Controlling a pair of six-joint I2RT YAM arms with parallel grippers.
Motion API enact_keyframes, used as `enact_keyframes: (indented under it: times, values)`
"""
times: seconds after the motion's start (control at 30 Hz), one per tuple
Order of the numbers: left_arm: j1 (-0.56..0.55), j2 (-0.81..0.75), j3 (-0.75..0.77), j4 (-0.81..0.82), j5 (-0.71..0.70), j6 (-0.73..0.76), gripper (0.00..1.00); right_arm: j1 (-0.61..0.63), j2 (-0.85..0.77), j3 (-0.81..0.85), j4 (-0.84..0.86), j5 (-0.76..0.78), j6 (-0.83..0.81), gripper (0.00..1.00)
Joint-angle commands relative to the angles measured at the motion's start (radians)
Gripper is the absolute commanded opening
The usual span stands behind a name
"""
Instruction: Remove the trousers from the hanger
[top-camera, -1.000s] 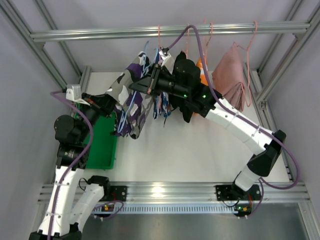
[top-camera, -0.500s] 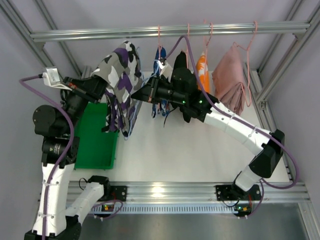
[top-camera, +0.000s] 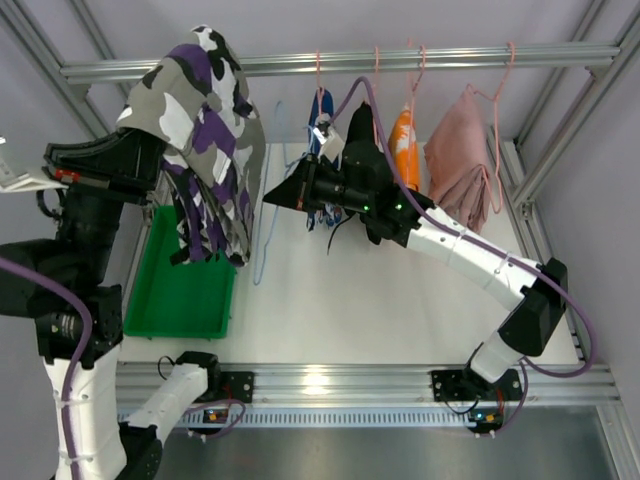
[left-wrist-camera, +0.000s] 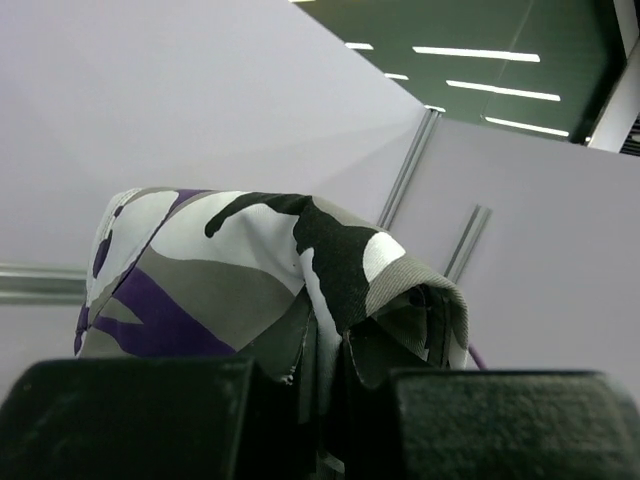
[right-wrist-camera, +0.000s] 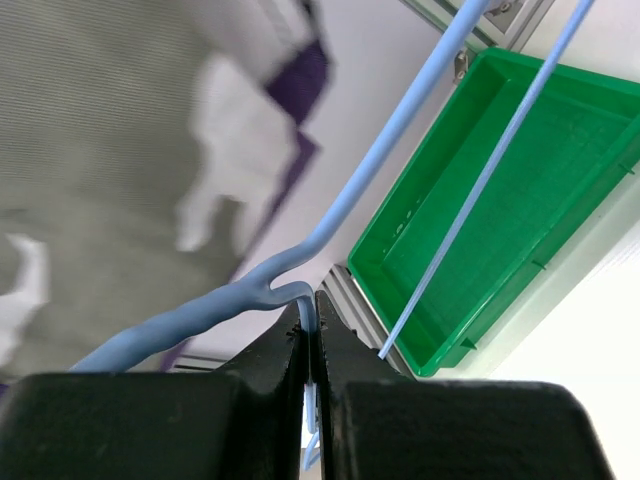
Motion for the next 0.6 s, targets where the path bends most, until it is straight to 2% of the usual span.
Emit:
enact_keyframes:
  times: [0.0, 0.1, 0.13, 0.2, 0.23, 0.3, 0.33, 0.43, 0.57]
  values:
    - [0.003, -0.021, 0.097, 0.156, -0.088, 0.058, 0.0, 0.003, -0.024, -0.001, 0.051, 0.009, -0.018, 0.0]
    - [0.001, -0.057, 0.109, 0.084, -0.135, 0.201, 0.0, 0.003, -0.032, -0.002, 0.055, 0.001, -0.017, 0.0]
    - [0.003, -0.068, 0.106, 0.059, -0.175, 0.312, 0.0, 0.003, -0.036, -0.002, 0.058, -0.002, -0.015, 0.0]
    - [0.003, -0.105, 0.097, -0.021, -0.242, 0.426, 0.0, 0.004, -0.048, -0.004, 0.063, -0.011, -0.013, 0.0]
    - [0.003, -0.12, 0.073, -0.083, -0.358, 0.528, 0.0, 0.004, -0.052, -0.004, 0.066, -0.016, -0.012, 0.0]
    - [0.003, -0.18, 0.019, -0.111, -0.455, 0.635, 0.0, 0.004, -0.061, -0.007, 0.068, -0.025, -0.01, 0.0]
    - [0.003, -0.208, -0.053, -0.111, -0.514, 0.734, 0.0, 0.004, -0.064, -0.005, 0.068, -0.026, -0.009, 0.0]
    - [0.015, -0.345, -0.186, -0.098, -0.568, 0.868, 0.0, 0.004, -0.073, -0.007, 0.064, -0.039, -0.012, 0.0]
    - [0.053, -0.456, -0.299, -0.136, -0.579, 0.98, 0.0, 0.004, -0.085, -0.007, 0.061, -0.045, -0.021, 0.0]
